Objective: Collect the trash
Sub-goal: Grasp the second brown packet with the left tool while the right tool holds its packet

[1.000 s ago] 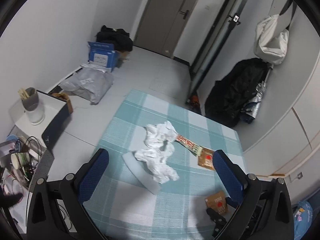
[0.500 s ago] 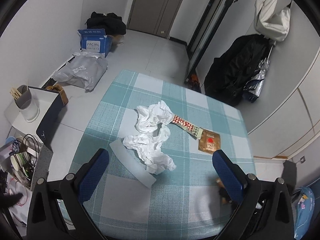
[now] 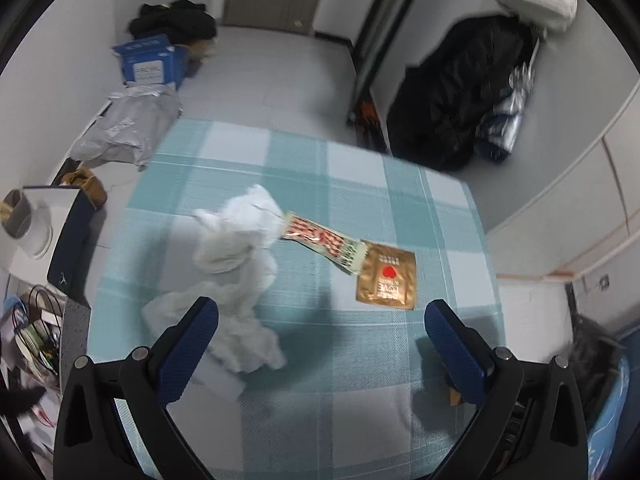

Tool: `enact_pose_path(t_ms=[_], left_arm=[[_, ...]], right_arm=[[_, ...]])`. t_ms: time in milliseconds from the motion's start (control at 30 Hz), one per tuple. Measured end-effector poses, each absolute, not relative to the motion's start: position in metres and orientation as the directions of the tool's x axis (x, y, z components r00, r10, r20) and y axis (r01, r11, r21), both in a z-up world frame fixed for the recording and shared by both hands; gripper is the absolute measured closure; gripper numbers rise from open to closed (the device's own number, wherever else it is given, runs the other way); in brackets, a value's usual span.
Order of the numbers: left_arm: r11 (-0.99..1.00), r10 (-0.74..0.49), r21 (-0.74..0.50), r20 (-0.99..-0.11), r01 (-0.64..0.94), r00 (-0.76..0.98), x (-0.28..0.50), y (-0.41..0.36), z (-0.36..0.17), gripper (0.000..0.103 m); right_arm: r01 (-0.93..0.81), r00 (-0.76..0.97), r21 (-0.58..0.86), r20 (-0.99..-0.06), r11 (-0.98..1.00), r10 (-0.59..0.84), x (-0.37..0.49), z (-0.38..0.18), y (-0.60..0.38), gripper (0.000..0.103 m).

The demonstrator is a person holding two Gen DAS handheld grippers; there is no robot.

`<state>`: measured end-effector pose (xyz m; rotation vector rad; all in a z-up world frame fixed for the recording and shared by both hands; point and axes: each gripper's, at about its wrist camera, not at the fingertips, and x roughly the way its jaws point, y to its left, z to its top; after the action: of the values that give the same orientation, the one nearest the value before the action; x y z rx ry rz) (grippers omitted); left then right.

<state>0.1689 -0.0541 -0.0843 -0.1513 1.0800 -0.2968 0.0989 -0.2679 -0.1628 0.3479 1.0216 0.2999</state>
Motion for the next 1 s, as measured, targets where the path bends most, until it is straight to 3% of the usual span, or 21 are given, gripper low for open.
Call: enact_pose_path(t_ms=[200, 567, 1000], left_arm=[[0.939, -0.313, -0.236, -0.889, 0.252, 0.333, 0.190, -0.089, -0.103, 0.002], [0.927, -0.324, -0.277, -0.931, 0.251, 0.169, 0.214, -0.123, -0.139, 0.004], [0.936, -0.091, -0.004, -0.969, 0.351, 0.232, 0.212, -0.156, -0.148, 0.004]], right_arm=[[-0.099, 0.517, 0.459, -0.734, 0.883, 0.439, 0.091, -0.151, -0.276, 0.066], [-0.134, 0.551, 0.451, -0.706, 0.882, 0.445, 0.075, -0.142, -0.288, 0.066], [-0.150, 0.571, 0.471, -0.676, 0.869, 0.465, 0.071, -0.136, -0.291, 0.066]])
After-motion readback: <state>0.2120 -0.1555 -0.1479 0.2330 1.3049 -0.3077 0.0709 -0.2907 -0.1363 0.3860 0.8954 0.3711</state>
